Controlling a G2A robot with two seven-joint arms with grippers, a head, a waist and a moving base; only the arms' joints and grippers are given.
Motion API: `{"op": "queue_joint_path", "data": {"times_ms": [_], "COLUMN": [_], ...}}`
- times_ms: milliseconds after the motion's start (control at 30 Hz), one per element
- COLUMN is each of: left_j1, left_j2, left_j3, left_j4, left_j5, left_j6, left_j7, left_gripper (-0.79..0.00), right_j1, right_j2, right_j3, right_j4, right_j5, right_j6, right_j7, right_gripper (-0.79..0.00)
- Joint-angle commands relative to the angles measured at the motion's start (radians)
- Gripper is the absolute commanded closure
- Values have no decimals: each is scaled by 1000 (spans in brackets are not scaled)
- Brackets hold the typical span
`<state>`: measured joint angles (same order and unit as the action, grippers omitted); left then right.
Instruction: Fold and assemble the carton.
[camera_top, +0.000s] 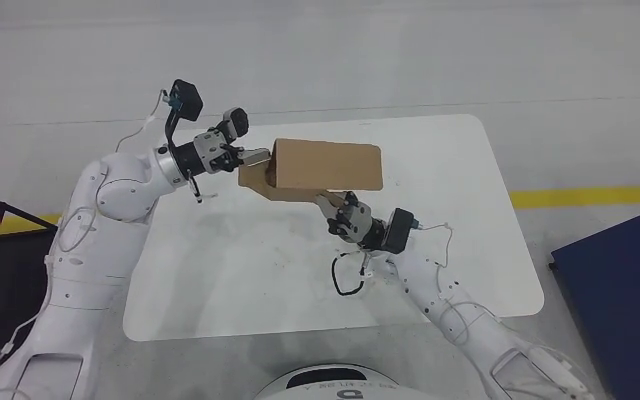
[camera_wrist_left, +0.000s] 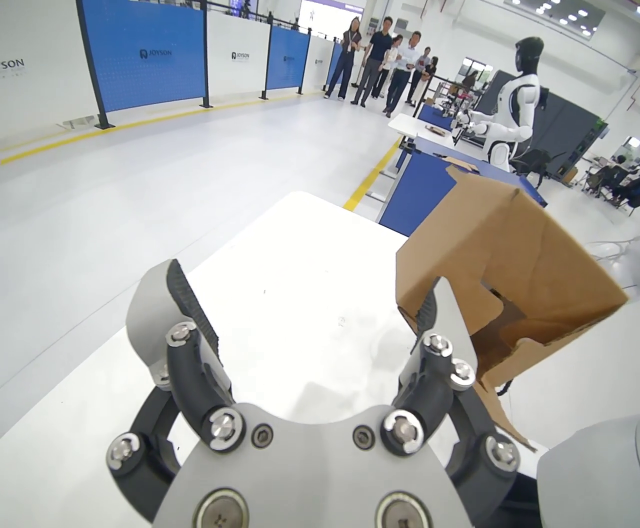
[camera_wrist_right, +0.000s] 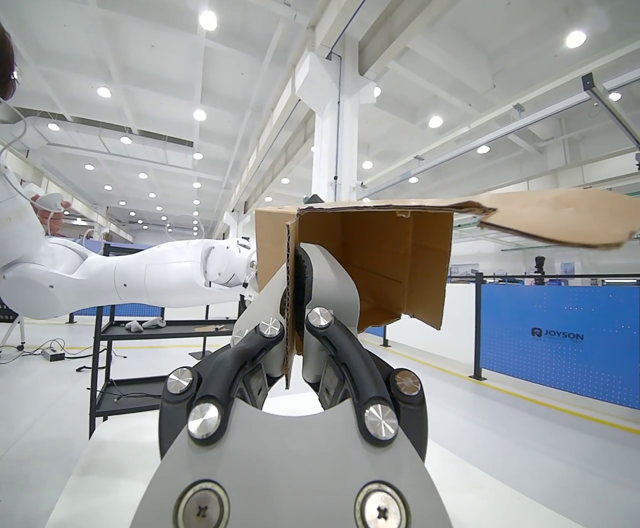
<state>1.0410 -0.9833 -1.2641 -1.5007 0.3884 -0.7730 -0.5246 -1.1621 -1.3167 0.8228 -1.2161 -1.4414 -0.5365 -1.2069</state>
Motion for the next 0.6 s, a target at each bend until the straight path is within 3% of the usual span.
{"op": "queue_joint_path", "data": {"times_ms": [0,233,333,567], "left_j1": [-2,-11,-11,0], "left_j2": [-3,-16,-23,-40], "left_j3": [12,60,76,97], "left_j4": [2,12,28,69], "left_j5": [-9,-48,-78,-183], "left_j6": [26,61,94,163], "left_j7": [9,32,61,131], "left_gripper": [-785,-742,-782,-785], "right_j1": [1,7,9,11], "right_j2": [-1,-6,-8,-11], "right_j3": [-1,-2,-2,1], "right_j4": [1,12,15,21], "right_j5": [0,3,3,4], "right_j6": [0,2,3,1], "right_j7": [1,2,0,-14], "right_gripper": [0,0,0,0]}}
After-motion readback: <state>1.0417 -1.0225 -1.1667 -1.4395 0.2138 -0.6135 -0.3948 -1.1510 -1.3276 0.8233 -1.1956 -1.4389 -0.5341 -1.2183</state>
